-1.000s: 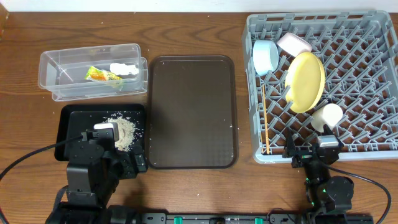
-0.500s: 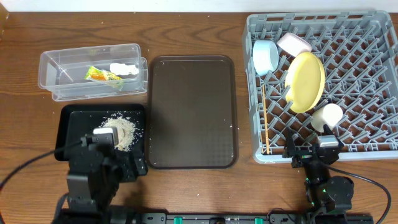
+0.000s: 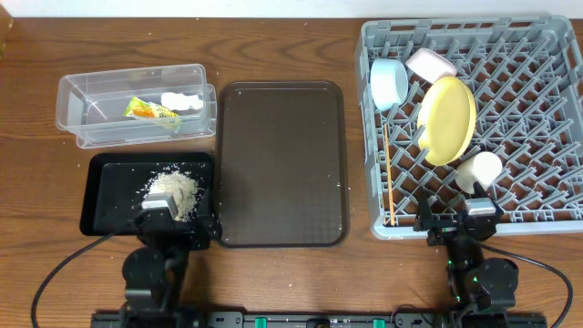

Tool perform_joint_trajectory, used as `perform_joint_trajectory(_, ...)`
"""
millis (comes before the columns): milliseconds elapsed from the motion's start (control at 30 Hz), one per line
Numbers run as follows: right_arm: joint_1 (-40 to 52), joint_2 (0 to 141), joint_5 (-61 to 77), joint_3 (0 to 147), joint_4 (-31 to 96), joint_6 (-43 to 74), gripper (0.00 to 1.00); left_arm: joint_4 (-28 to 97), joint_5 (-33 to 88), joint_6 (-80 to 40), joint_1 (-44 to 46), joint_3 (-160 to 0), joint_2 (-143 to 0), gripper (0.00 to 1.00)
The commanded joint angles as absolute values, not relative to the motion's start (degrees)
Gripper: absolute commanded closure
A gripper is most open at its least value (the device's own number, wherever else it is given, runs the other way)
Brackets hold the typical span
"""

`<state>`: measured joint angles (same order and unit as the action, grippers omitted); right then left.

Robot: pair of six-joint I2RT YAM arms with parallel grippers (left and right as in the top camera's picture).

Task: Sort waste into correct bins and load items into the dishwasher rack

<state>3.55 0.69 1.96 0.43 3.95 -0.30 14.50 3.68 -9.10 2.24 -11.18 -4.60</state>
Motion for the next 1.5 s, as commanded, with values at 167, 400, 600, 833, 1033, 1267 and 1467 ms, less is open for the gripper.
perform_joint_trajectory(167, 3.3, 0.3, 2.6, 0.3, 4.1, -0.9, 0.01, -2.3, -0.3, -8.6, 1.9, -0.2, -0.1, 0.02)
perform_joint_trajectory(400, 3.3, 0.3, 2.6, 0.3, 4.1, -0.9, 0.01, 4.0, -2.0, -8.6, 1.9, -0.2, -0.1, 0.02)
perform_joint_trajectory(600, 3.3, 0.3, 2.6, 0.3, 4.1, -0.9, 0.01, 4.0, -2.0, -8.6, 1.9, -0.2, -0.1, 0.02)
perform_joint_trajectory(833, 3.3, 0.3, 2.6, 0.3, 4.1, -0.9, 0.01, 4.0, -2.0, -8.6, 1.9, -0.2, -0.2, 0.02)
perform_joint_trajectory(1033, 3.3, 0.3, 2.6, 0.3, 4.1, -0.9, 0.01, 4.0, -2.0, -8.6, 1.9, -0.2, -0.2, 0.02)
perform_joint_trajectory(1267, 3.3, 0.3, 2.6, 0.3, 4.1, -0.9, 0.01, 4.0, -2.0, -8.6, 1.9, -0.2, -0.2, 0.02)
perform_joint_trajectory(1467, 3.3, 0.3, 2.6, 0.3, 4.1, -0.9, 0.01, 4.0, -2.0, -8.6, 1.9, -0.2, -0.2, 0.02)
